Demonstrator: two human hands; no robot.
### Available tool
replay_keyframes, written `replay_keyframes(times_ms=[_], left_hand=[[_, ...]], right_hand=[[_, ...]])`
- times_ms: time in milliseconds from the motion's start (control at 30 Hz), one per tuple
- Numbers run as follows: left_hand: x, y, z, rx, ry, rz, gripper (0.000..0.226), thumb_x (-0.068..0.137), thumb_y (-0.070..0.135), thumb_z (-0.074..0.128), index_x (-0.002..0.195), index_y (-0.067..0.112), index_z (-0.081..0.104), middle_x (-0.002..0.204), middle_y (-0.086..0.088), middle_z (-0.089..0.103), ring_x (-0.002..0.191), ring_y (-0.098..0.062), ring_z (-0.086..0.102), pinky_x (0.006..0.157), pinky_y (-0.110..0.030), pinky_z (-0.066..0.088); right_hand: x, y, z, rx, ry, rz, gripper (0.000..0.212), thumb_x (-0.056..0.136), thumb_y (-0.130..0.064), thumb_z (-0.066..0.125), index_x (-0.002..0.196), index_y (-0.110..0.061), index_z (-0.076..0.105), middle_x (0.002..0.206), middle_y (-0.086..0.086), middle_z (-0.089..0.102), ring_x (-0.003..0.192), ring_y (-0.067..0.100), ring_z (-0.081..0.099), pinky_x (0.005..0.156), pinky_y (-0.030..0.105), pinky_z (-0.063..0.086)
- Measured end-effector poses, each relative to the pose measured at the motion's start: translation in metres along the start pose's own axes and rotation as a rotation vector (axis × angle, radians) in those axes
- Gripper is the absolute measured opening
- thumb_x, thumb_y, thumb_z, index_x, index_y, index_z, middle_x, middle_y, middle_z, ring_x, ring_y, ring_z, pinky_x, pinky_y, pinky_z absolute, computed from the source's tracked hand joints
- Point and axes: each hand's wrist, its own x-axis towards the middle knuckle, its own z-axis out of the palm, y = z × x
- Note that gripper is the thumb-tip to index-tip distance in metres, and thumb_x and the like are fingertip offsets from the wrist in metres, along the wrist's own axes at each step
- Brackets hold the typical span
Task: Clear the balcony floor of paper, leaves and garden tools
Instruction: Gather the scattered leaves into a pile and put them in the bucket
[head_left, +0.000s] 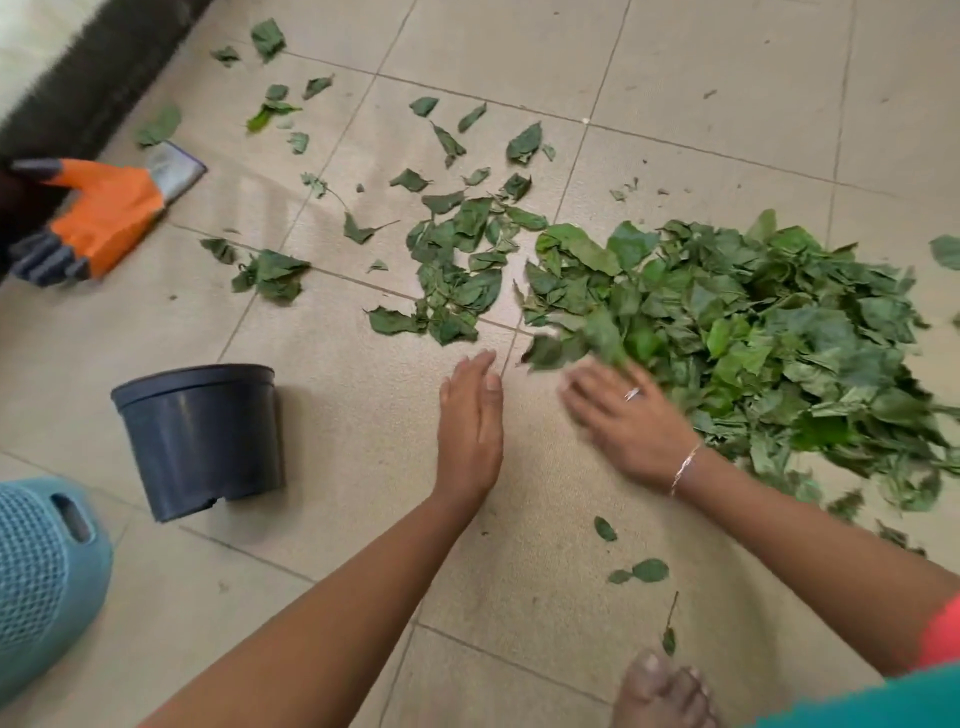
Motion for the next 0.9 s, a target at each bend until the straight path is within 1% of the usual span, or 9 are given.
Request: replay_keyframes(times_ms=[67,167,333,400,533,633,767,833,900], left_hand=[[0.003,-0.005,-0.005,0.029,0.064,-0.007,0.056,0.094,0.038,0.022,0.135,0.008,0.045,0.141,-0.008,0.045,0.136,-0.021,0.033,0.115,-0.046,0.020],[0.005,-0.015,-0.004,0.073,0.081,-0.014,0.055,0.095,0.036,0.023,0.134,0.005,0.046,0.143,-0.012,0.043,0.137,-0.025,0.031,0.117,-0.045,0.016],[-0.001,-0.025,0.010,0.121,0.031,0.037,0.060,0.095,0.045,0.021,0.135,0.007,0.045,0.147,-0.013,0.037,0.141,-0.025,0.024,0.118,-0.044,0.012],[-0.004,-0.027,0.016,0.128,0.015,0.057,0.065,0.092,0.049,0.019,0.134,0.007,0.045,0.147,-0.013,0.036,0.141,-0.026,0.023,0.118,-0.046,0.012],[-0.003,-0.029,0.020,0.151,-0.003,0.054,0.065,0.092,0.050,0.020,0.138,0.009,0.040,0.152,-0.010,0.028,0.144,-0.022,0.016,0.119,-0.036,0.004],[0.004,-0.029,0.019,0.146,0.024,0.050,0.068,0.090,0.053,0.019,0.141,0.011,0.035,0.154,-0.007,0.023,0.145,-0.019,0.012,0.117,-0.029,0.000],[0.024,-0.029,0.011,0.161,0.118,0.014,0.061,0.094,0.046,0.022,0.142,0.011,0.034,0.154,-0.008,0.023,0.144,-0.019,0.013,0.119,-0.035,0.005],[0.034,-0.031,0.005,0.173,0.149,0.029,0.063,0.094,0.047,0.020,0.142,0.009,0.034,0.154,-0.009,0.024,0.144,-0.020,0.015,0.119,-0.038,0.007],[0.042,-0.033,0.001,0.182,0.153,0.042,0.061,0.095,0.045,0.020,0.144,0.009,0.031,0.155,-0.010,0.022,0.144,-0.020,0.013,0.119,-0.039,0.006]], right_hand=[[0.002,0.026,-0.009,0.023,0.057,0.194,0.049,0.091,-0.032,0.047,0.135,-0.012,0.038,0.142,0.013,0.042,0.127,0.032,0.045,0.112,0.043,0.004],[-0.009,0.005,-0.021,0.116,0.165,0.219,0.052,0.082,-0.017,0.051,0.132,-0.011,0.039,0.140,0.017,0.043,0.130,0.030,0.034,0.109,0.043,0.012],[-0.088,-0.072,-0.004,0.168,0.054,-0.443,0.047,0.091,-0.035,0.048,0.135,-0.018,0.045,0.143,0.010,0.043,0.135,0.027,0.035,0.109,0.047,0.023],[-0.102,-0.056,0.006,0.140,-0.028,-0.549,0.050,0.095,-0.040,0.039,0.141,-0.021,0.039,0.149,0.007,0.034,0.138,0.024,0.031,0.113,0.045,0.020],[-0.074,0.004,0.013,0.077,-0.016,-0.301,0.055,0.099,-0.042,0.017,0.148,-0.018,0.011,0.152,0.006,0.018,0.140,0.023,0.019,0.114,0.046,0.012],[-0.033,0.031,-0.001,0.015,0.057,-0.022,0.065,0.093,-0.037,0.040,0.146,-0.014,0.011,0.152,0.007,0.013,0.139,0.025,0.016,0.117,0.041,0.001],[0.007,-0.034,-0.013,0.104,0.191,-0.270,0.056,0.088,-0.039,0.044,0.136,-0.011,0.037,0.144,0.014,0.037,0.134,0.028,0.031,0.114,0.043,0.010],[0.010,-0.072,-0.010,0.099,0.100,-0.431,0.058,0.091,-0.047,0.035,0.135,-0.011,0.043,0.139,0.014,0.047,0.133,0.030,0.038,0.112,0.045,0.014],[0.009,-0.075,-0.003,0.066,-0.021,-0.445,0.063,0.092,-0.052,0.026,0.141,-0.012,0.036,0.146,0.011,0.038,0.138,0.028,0.030,0.113,0.045,0.014]])
